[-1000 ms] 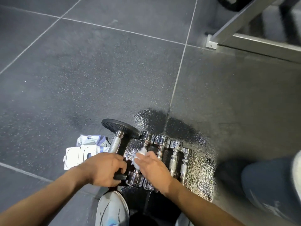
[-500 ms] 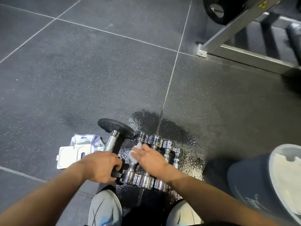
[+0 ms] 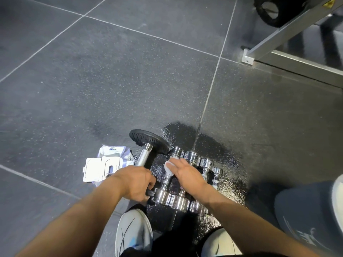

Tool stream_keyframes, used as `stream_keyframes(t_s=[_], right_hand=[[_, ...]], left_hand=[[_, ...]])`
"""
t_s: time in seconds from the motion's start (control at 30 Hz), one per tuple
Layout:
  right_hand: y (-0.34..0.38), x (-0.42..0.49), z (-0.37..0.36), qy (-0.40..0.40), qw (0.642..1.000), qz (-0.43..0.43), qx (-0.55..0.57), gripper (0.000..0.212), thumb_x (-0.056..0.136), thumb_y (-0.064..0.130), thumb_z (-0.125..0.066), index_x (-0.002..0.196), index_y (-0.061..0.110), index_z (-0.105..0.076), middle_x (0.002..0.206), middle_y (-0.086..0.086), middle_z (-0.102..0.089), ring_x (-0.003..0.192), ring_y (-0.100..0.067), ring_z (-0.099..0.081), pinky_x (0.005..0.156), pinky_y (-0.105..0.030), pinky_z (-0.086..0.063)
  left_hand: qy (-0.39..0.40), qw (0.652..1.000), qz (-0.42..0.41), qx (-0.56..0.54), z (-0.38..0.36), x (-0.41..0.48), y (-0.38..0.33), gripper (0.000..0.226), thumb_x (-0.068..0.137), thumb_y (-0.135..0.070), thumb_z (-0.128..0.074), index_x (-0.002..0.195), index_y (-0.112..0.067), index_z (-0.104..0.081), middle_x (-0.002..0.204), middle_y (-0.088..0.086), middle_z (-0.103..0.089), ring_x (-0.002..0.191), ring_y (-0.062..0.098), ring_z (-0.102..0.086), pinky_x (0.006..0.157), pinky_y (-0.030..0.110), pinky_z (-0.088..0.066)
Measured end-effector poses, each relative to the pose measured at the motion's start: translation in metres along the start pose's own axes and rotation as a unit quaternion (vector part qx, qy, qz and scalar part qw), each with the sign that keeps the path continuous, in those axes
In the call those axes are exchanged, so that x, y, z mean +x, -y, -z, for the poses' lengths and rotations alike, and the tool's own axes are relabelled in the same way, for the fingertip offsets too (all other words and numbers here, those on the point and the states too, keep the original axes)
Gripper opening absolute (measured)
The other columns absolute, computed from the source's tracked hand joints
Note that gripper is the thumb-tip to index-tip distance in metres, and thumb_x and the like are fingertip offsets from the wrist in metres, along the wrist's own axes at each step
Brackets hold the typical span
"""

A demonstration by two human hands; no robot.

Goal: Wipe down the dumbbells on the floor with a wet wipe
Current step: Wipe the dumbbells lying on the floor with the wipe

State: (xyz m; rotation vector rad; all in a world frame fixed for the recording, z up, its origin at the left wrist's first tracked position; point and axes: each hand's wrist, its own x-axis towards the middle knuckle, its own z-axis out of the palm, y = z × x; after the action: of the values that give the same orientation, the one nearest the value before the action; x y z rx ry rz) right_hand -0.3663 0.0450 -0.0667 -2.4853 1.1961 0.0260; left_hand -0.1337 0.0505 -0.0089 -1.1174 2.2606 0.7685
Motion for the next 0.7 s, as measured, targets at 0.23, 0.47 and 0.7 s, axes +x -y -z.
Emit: stream_keyframes(t_s=[0.23,0.47,0.7], right_hand=[[0.036,-0.009,0.005,0.041,0.995,0.036,-0.079,0.077,0.090,-0.010,-0.051,0.159,0.010,-0.023,0.165,-0.005,-0.024,0.130,-0.025,-0.039,0.113,-0.035,-0.033],[0.012,0.013,-0.001,0.070,0.995,-0.016,-0.068,0.085,0.078,-0.021,-0.057,0.154,0.010,-0.032,0.164,-0.005,-0.025,0.139,-0.035,-0.038,0.116,-0.042,-0.037],[0.037,-0.014,-0.005,0.109,0.992,0.052,-0.019,0.072,0.087,-0.015,-0.052,0.153,0.011,-0.036,0.165,-0.005,-0.027,0.129,-0.028,-0.043,0.113,-0.040,-0.039]], left_hand=[[0.009,1.000,-0.005,0.006,0.000,0.000,0.002,0.029,0.075,-0.051,-0.067,0.097,-0.034,-0.059,0.097,-0.011,-0.057,0.089,0.016,-0.057,0.078,0.037,-0.055],[0.001,1.000,-0.002,0.003,-0.002,0.001,0.002,0.027,0.077,-0.049,-0.066,0.097,-0.033,-0.060,0.097,-0.011,-0.058,0.089,0.015,-0.058,0.078,0.036,-0.055],[0.007,1.000,-0.002,0.014,-0.001,0.003,0.001,0.032,0.078,-0.055,-0.068,0.101,-0.033,-0.060,0.098,-0.012,-0.057,0.092,0.016,-0.058,0.082,0.037,-0.054]])
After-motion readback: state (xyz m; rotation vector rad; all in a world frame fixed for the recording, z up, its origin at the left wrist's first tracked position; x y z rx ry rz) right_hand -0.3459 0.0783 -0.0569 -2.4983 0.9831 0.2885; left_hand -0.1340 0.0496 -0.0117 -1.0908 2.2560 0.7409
